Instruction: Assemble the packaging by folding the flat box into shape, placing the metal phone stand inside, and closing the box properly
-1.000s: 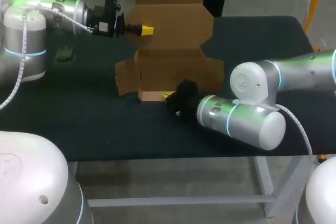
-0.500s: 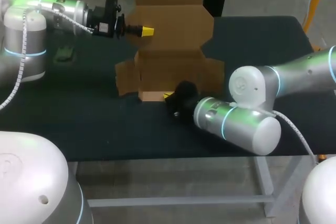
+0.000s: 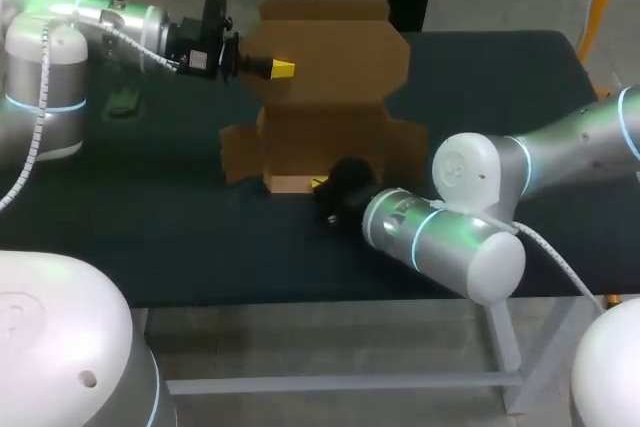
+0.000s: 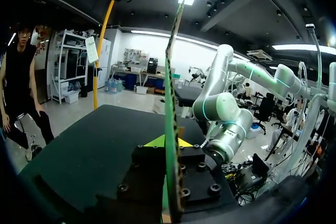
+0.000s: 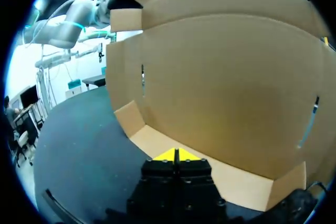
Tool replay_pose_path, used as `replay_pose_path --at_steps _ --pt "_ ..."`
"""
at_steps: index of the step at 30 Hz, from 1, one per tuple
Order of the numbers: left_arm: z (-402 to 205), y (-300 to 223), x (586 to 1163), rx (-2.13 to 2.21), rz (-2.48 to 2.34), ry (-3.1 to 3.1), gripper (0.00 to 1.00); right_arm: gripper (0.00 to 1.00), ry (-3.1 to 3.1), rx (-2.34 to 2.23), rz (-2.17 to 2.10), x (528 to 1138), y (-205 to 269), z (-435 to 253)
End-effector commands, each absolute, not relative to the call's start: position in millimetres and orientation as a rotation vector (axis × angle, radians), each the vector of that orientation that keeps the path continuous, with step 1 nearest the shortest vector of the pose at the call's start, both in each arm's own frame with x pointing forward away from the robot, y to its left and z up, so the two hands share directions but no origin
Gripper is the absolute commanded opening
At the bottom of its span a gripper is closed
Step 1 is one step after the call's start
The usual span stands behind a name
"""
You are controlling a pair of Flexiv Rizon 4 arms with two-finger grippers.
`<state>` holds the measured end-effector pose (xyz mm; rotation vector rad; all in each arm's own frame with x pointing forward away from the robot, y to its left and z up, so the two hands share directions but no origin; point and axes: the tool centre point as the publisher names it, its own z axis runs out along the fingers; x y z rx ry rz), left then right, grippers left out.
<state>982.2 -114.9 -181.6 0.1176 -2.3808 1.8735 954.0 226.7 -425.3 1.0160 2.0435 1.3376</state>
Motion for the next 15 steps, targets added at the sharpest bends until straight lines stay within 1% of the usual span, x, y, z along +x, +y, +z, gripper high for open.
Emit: replay_pose_path --at_steps 1,15 --pt "-183 -116 974 0.113 1.869 -2.395 0.0 0.0 2.014 1.03 1.308 953 228 -430" --pt "-195 -119 963 -0.068 1.971 -2.422 0.0 0.0 2.014 1.03 1.308 953 228 -430"
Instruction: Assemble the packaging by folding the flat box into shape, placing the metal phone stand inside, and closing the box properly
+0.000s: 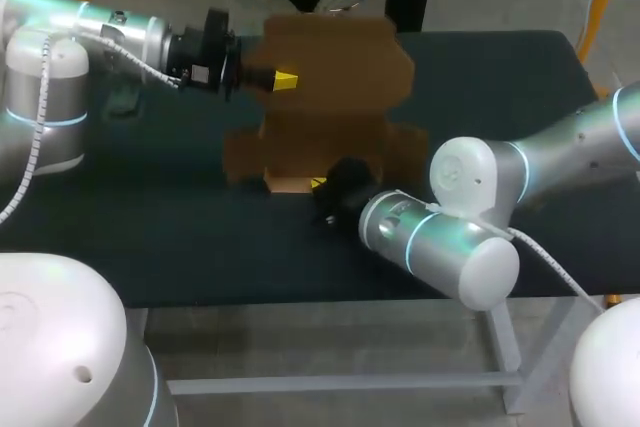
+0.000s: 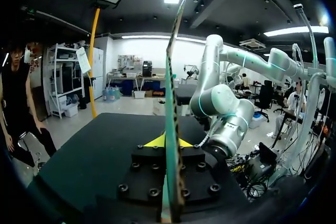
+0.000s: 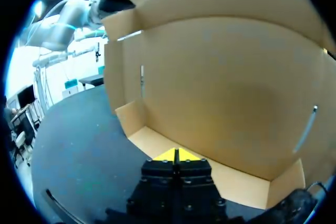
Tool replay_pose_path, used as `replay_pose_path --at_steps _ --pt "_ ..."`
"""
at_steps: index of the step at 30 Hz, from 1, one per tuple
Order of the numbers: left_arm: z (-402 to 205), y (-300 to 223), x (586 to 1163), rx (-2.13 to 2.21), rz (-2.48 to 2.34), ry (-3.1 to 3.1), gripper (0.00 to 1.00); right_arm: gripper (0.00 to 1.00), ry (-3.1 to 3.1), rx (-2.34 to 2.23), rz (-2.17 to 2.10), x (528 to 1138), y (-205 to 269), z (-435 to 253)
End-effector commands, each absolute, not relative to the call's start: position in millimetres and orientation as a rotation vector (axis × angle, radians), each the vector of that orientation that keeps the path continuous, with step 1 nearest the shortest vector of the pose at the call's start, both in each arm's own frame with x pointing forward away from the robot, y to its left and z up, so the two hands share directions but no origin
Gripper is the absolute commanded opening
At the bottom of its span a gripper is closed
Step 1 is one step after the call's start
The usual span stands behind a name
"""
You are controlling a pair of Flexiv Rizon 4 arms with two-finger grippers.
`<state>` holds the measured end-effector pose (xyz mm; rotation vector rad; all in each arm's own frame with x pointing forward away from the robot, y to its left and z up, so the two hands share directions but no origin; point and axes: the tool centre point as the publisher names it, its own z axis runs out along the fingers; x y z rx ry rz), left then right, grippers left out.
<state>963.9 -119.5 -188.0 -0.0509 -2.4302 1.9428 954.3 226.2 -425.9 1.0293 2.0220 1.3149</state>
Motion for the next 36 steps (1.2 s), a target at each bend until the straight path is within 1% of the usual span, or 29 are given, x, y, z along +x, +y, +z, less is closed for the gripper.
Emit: replay_pose_path --at_steps 1,8,36 --pt "-196 -119 964 -0.076 1.973 -2.426 0.0 0.0 2.014 1.03 1.308 953 228 -430" --pt "-200 -120 962 -0.118 1.996 -2.432 0.0 0.0 2.014 1.03 1.308 953 228 -430" --pt "-213 -114 950 0.104 1.902 -2.377 0.0 0.0 2.014 1.03 1.308 953 228 -430"
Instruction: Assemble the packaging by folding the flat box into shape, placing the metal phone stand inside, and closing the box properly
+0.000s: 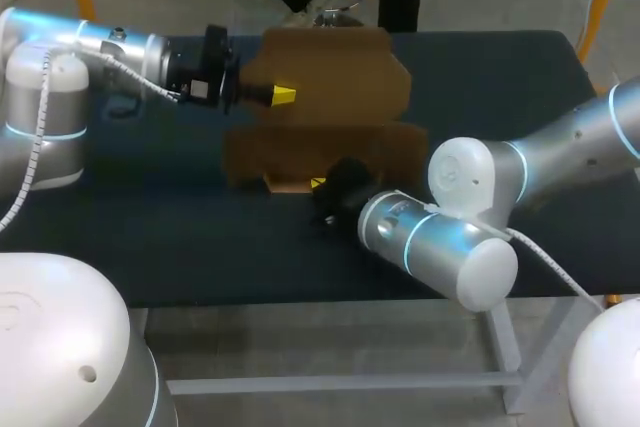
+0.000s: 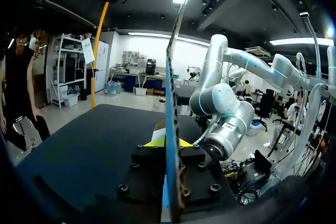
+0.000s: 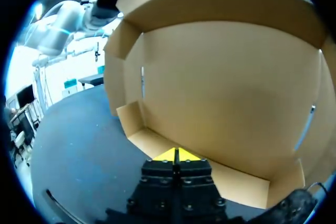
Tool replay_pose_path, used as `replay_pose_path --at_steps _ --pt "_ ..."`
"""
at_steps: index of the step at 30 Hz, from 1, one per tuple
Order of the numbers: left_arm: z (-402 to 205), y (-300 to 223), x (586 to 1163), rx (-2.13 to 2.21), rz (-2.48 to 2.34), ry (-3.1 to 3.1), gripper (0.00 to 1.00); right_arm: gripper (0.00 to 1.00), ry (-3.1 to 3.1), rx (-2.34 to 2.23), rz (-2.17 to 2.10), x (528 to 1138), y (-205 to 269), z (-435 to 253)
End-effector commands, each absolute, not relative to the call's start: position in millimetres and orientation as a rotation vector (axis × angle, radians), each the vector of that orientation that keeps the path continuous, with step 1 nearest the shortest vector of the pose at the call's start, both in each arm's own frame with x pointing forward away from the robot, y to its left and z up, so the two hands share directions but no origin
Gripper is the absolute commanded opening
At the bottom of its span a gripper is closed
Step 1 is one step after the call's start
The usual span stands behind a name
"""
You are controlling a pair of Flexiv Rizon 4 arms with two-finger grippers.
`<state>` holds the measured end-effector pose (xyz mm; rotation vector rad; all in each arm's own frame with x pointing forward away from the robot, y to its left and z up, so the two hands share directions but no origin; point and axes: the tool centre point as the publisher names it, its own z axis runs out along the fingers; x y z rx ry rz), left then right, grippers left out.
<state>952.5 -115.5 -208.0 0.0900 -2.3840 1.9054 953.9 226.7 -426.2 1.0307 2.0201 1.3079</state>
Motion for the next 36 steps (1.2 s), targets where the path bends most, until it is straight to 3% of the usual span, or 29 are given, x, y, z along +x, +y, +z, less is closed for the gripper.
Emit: replay_pose_path --at_steps 1,36 --pt "-213 -114 950 0.109 1.902 -2.377 0.0 0.0 2.014 1.03 1.308 953 228 -430" --pt "-233 -111 946 0.166 1.825 -2.366 0.0 0.0 2.014 1.03 1.308 953 228 -430"
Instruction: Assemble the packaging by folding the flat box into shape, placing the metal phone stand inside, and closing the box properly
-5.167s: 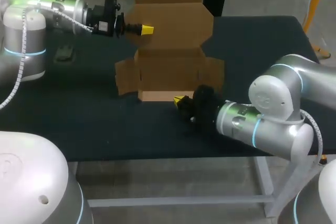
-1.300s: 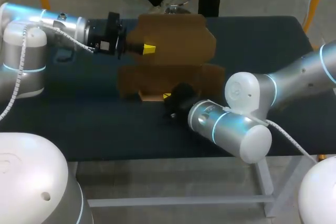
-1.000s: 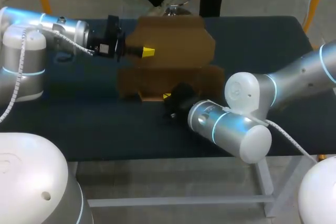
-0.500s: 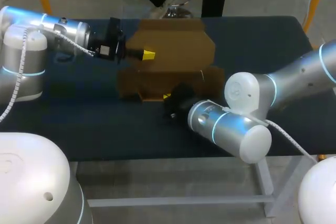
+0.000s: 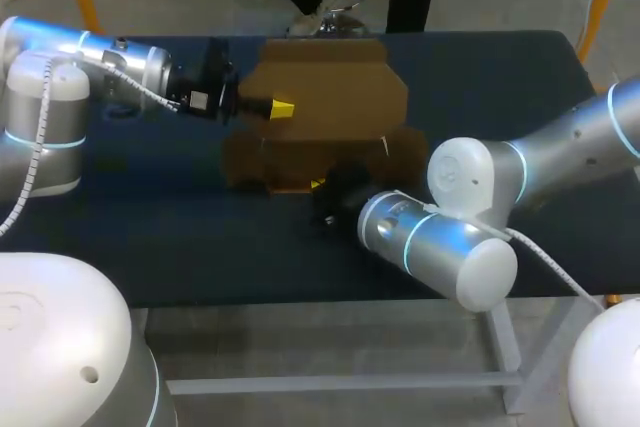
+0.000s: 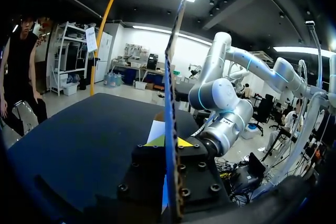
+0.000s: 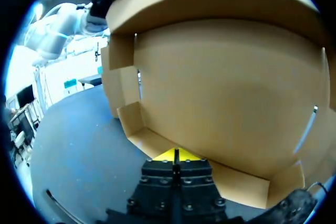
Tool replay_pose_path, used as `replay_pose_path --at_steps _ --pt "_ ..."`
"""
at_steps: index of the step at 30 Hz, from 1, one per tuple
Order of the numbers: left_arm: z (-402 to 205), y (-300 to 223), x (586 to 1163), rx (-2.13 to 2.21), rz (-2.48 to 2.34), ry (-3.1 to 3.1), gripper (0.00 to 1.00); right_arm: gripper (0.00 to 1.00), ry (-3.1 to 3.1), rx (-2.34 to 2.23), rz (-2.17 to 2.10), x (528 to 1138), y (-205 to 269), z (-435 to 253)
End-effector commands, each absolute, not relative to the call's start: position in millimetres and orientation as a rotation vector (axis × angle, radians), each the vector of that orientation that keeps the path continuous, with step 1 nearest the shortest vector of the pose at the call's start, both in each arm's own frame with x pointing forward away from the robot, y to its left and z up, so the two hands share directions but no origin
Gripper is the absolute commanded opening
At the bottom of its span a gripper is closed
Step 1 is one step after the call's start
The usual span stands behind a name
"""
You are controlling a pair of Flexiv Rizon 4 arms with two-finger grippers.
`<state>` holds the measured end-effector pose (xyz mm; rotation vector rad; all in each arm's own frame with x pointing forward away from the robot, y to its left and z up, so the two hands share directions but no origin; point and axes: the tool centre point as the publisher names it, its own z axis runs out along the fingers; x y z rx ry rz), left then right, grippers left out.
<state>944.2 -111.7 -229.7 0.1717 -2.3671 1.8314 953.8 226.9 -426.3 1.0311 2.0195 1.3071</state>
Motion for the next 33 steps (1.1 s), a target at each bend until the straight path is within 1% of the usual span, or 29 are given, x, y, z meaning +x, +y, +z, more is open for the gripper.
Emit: replay_pose_path --at_steps 1,33 --pt "-232.1 -110.9 946.2 0.166 1.824 -2.367 0.0 0.0 2.014 1.03 1.308 952.9 228.1 -429.8" --pt "-230.0 -111.4 946.0 0.194 1.804 -2.368 0.0 0.0 2.014 1.03 1.308 952.9 228.1 -429.8"
